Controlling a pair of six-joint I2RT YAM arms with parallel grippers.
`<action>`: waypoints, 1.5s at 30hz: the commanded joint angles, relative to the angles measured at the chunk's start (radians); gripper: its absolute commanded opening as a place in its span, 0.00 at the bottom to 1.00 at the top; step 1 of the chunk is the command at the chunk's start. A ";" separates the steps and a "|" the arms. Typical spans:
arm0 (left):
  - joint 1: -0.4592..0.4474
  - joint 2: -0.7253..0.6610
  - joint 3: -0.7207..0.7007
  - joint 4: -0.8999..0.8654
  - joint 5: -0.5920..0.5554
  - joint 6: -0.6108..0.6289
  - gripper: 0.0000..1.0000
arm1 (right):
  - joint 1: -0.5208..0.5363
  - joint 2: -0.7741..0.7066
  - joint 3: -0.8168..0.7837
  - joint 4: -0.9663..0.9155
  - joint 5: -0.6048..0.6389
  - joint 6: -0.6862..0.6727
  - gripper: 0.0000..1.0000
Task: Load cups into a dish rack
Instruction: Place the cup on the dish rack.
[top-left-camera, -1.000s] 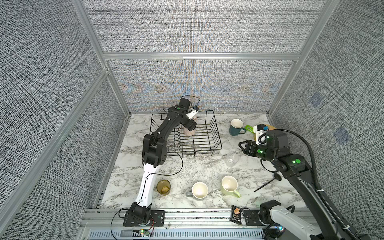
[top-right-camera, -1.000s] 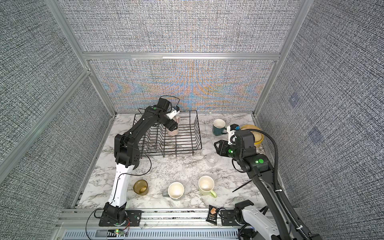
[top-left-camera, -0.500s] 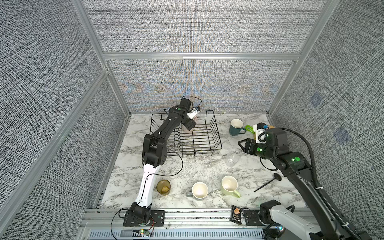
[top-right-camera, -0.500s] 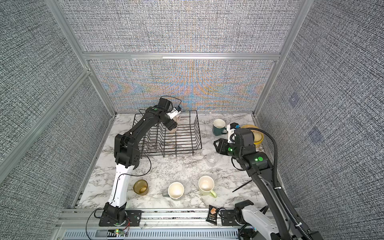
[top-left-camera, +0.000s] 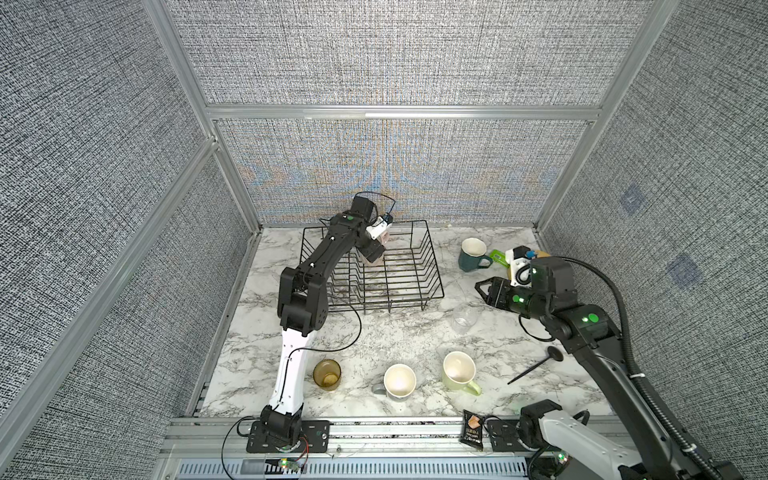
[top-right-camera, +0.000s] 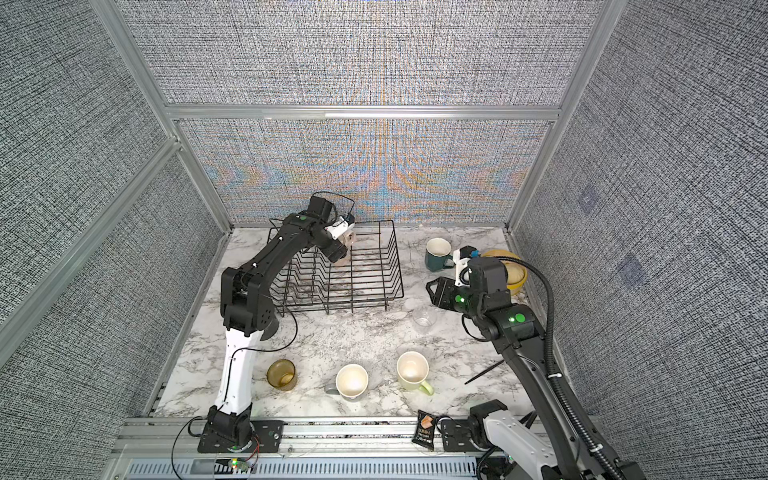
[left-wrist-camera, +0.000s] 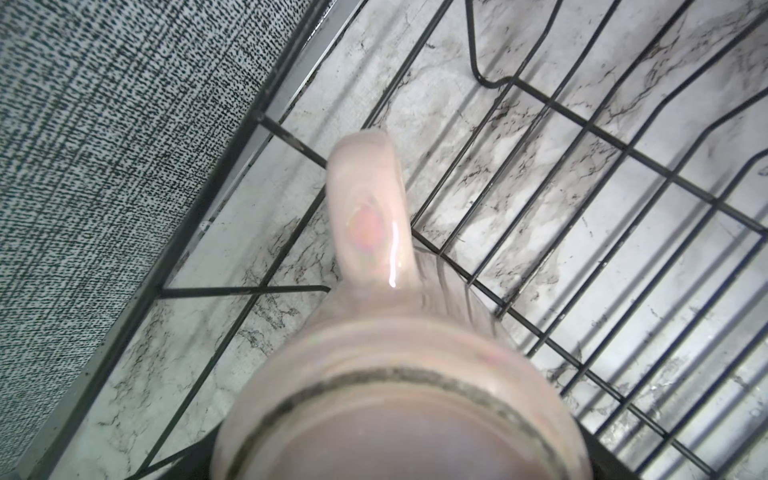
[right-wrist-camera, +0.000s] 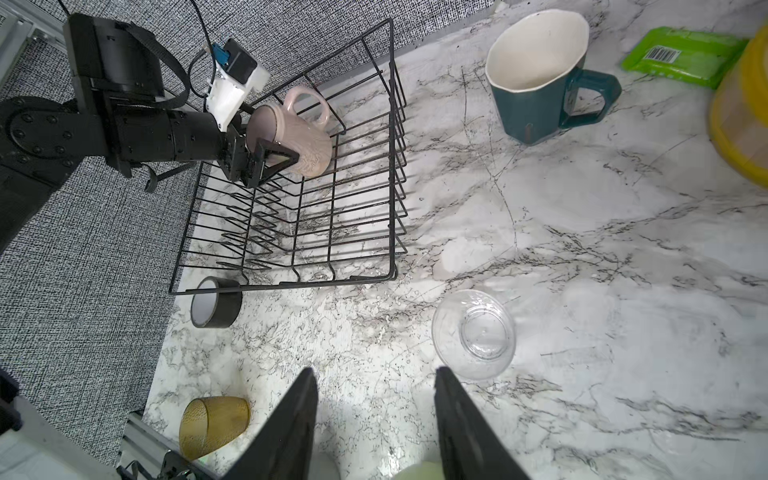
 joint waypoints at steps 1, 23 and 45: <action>0.003 -0.020 0.004 -0.010 0.004 -0.010 0.93 | 0.002 -0.001 0.007 0.006 -0.009 0.003 0.47; 0.012 -0.136 -0.090 0.094 0.043 -0.064 0.93 | 0.002 -0.030 0.000 -0.034 0.038 -0.025 0.48; 0.011 -0.780 -0.719 0.319 -0.041 -0.619 0.92 | -0.089 0.336 0.137 0.013 0.182 -0.213 0.67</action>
